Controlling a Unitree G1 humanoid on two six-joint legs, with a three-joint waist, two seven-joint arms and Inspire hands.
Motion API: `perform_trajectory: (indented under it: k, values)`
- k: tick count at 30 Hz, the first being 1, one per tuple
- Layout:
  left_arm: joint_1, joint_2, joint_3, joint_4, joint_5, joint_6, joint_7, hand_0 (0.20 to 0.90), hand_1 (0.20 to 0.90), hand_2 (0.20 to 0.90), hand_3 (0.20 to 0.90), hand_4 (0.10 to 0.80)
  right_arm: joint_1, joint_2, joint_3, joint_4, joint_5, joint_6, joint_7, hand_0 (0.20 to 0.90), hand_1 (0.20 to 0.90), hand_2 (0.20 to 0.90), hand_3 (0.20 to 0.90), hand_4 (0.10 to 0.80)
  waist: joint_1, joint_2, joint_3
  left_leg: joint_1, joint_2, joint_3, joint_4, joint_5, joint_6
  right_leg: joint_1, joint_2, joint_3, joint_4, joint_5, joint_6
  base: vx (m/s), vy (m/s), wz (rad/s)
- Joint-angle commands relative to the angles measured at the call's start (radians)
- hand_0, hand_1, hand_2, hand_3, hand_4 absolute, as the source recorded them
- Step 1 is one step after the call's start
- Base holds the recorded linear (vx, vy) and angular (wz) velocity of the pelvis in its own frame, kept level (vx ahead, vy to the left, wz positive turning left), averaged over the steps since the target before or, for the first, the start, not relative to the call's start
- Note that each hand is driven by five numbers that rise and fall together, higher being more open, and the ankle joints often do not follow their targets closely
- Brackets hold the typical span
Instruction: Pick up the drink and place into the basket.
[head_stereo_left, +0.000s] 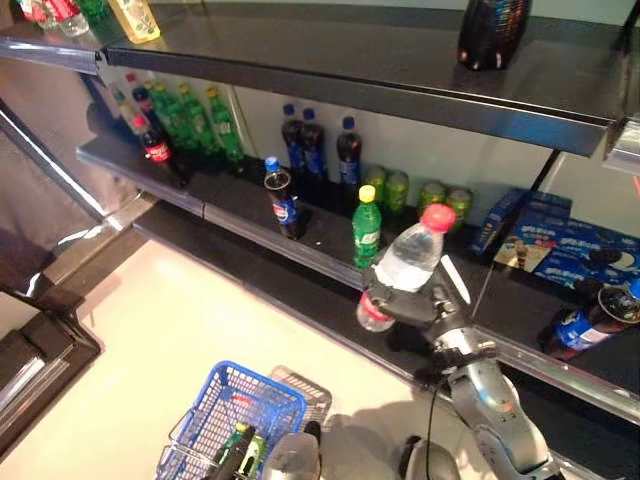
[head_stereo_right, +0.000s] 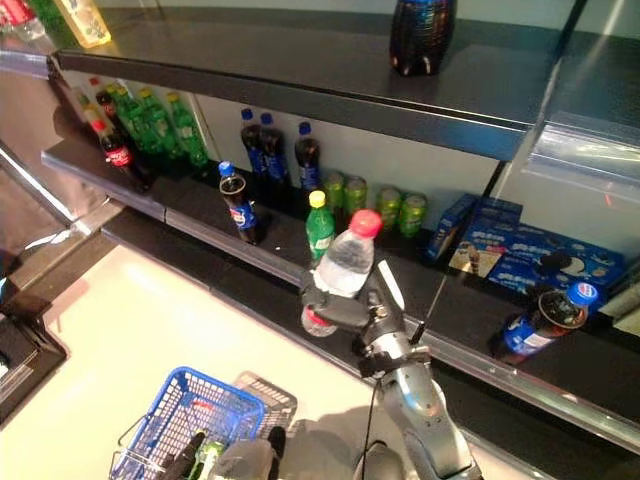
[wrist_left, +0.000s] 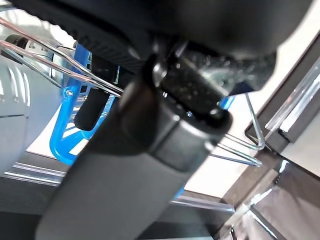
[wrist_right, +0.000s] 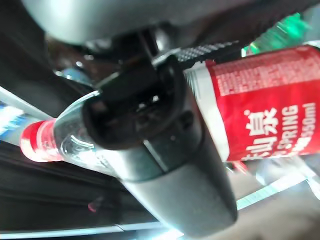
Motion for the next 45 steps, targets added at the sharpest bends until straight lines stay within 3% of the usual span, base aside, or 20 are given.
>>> perform_trajectory:
  k: [1, 7, 13, 21, 33, 45]
  values:
    - [-0.098, 0.103, -0.008, -0.408, 0.099, -0.196, -0.195, 0.300, 0.300, 0.300, 0.200, 0.100, -0.183, 0.082, 0.041, -0.177, 0.052, -0.094, 0.048, 0.300, 0.300, 0.300, 0.200, 0.100, 0.030, -0.021, -0.082, -0.084, -0.030, -0.052, 0.087, 0.174, -0.002, 0.191, 0.042, -0.042, -0.168, 0.037, -0.050, -0.103, 0.001, 0.21]
    - [-0.133, 0.162, -0.051, -0.632, 0.139, -0.170, -0.204, 0.300, 0.300, 0.300, 0.200, 0.100, -0.280, 0.116, 0.160, -0.127, 0.007, -0.077, -0.052, 0.300, 0.300, 0.300, 0.200, 0.100, 0.097, -0.016, -0.061, -0.122, -0.058, -0.113, 0.099, 0.181, 0.001, 0.193, 0.045, -0.079, -0.160, 0.026, -0.062, -0.078, -0.007, 0.31]
    - [-0.149, 0.213, -0.062, -0.758, 0.191, -0.127, -0.204, 0.300, 0.300, 0.300, 0.200, 0.100, -0.366, 0.157, 0.218, -0.056, -0.011, -0.071, -0.174, 0.300, 0.300, 0.300, 0.200, 0.100, 0.161, -0.022, -0.054, -0.144, -0.086, -0.165, 0.095, 0.172, 0.002, 0.205, 0.049, -0.121, -0.174, 0.031, -0.063, -0.040, -0.040, 0.29]
    - [-0.163, 0.264, -0.066, -0.891, 0.179, -0.056, -0.329, 0.300, 0.300, 0.300, 0.200, 0.100, -0.433, 0.193, 0.280, 0.066, -0.047, -0.079, -0.313, 0.300, 0.300, 0.300, 0.200, 0.100, 0.234, -0.036, -0.063, -0.157, -0.111, -0.231, 0.080, 0.158, 0.005, 0.224, 0.057, -0.170, -0.204, 0.041, -0.062, -0.017, -0.043, 0.26]
    - [-0.258, 0.296, -0.090, -1.072, 0.169, 0.021, -0.514, 0.300, 0.300, 0.300, 0.200, 0.100, -0.483, 0.256, 0.352, 0.281, -0.061, -0.052, -0.424, 0.300, 0.300, 0.300, 0.200, 0.100, 0.291, -0.059, -0.070, -0.163, -0.127, -0.277, 0.072, 0.127, 0.010, 0.241, 0.062, -0.205, -0.235, 0.052, -0.058, -0.001, -0.035, 0.17]
    - [-0.359, 0.293, -0.109, -1.172, 0.126, 0.154, -0.685, 0.300, 0.300, 0.300, 0.200, 0.100, -0.472, 0.339, 0.403, 0.510, -0.021, -0.088, -0.468, 0.300, 0.300, 0.300, 0.200, 0.100, 0.321, -0.079, -0.077, -0.171, -0.127, -0.300, 0.061, 0.110, 0.014, 0.246, 0.069, -0.219, -0.254, 0.057, -0.052, 0.006, -0.020, 0.11]
